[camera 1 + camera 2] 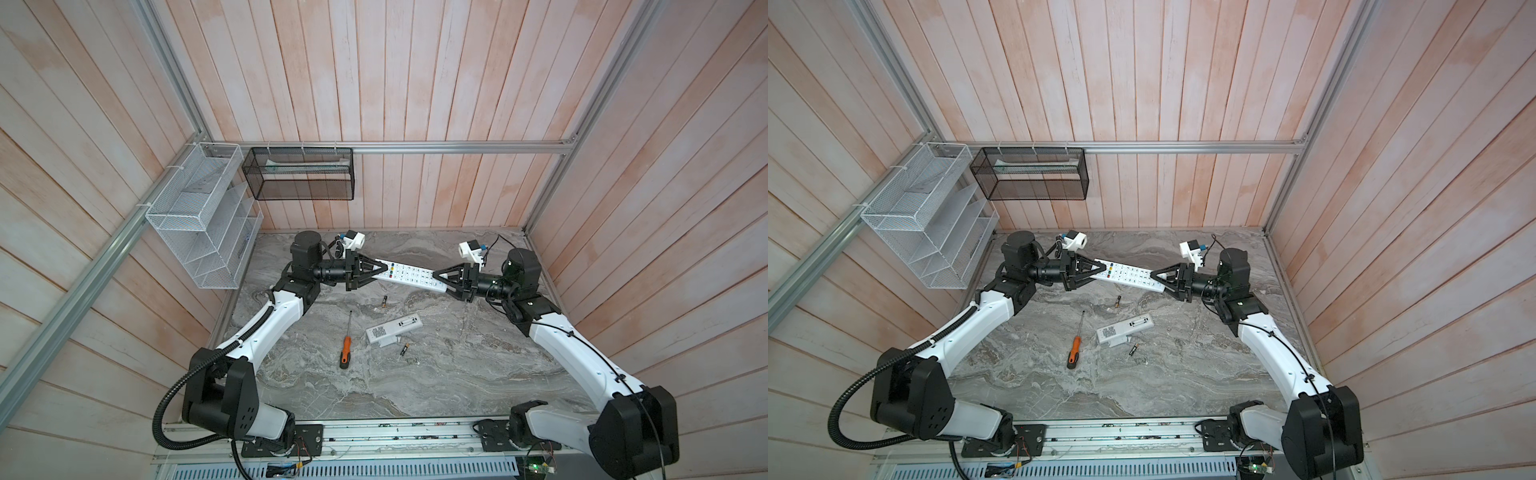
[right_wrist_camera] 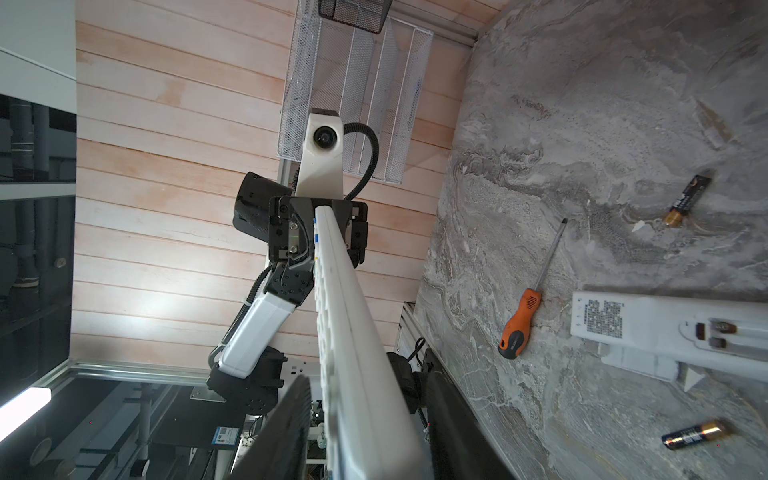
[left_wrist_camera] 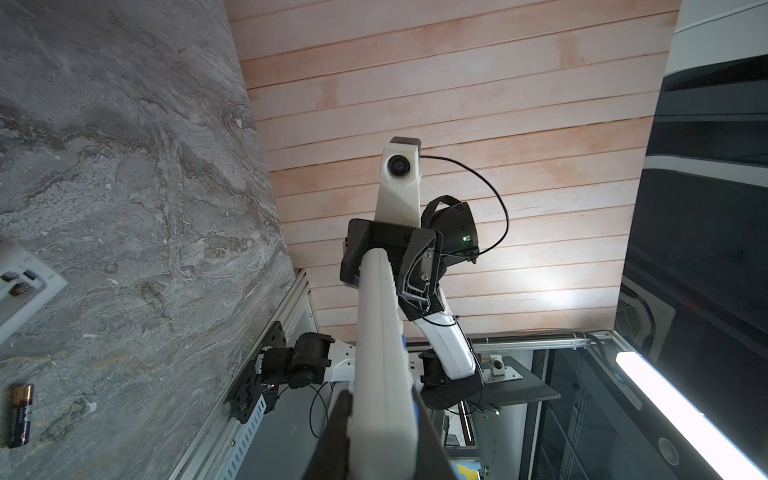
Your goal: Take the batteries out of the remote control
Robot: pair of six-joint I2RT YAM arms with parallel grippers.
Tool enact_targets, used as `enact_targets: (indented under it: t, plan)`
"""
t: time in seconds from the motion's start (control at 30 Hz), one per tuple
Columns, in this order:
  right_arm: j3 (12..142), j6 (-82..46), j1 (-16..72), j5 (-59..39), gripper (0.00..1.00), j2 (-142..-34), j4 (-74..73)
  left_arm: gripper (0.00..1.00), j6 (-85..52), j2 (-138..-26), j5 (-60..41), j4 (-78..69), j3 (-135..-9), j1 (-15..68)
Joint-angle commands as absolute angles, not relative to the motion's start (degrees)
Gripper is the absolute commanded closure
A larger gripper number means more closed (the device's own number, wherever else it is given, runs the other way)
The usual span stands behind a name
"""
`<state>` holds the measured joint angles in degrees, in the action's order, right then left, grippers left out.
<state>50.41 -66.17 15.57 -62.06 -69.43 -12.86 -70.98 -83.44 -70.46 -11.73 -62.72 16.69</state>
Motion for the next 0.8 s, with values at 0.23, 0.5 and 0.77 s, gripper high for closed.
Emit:
enact_targets:
  t: [0.23,0.5,0.77]
  plan:
    - [51.32,-67.50,16.87,-63.73,0.77,-69.77,-17.46,0.80,-71.85,-83.22,-72.51,-15.32,-61.53,17.07]
    - [52.15,-62.07,16.83,-61.64,0.96,-68.64,-14.11,0.30,-71.30,-82.69,-71.85,-13.30,-61.17,16.92]
    - [54.03,-28.72,18.12,-42.04,1.00,-60.21,-0.97,0.00,-72.99,-80.36,-71.28,-11.95,-59.10,15.45]
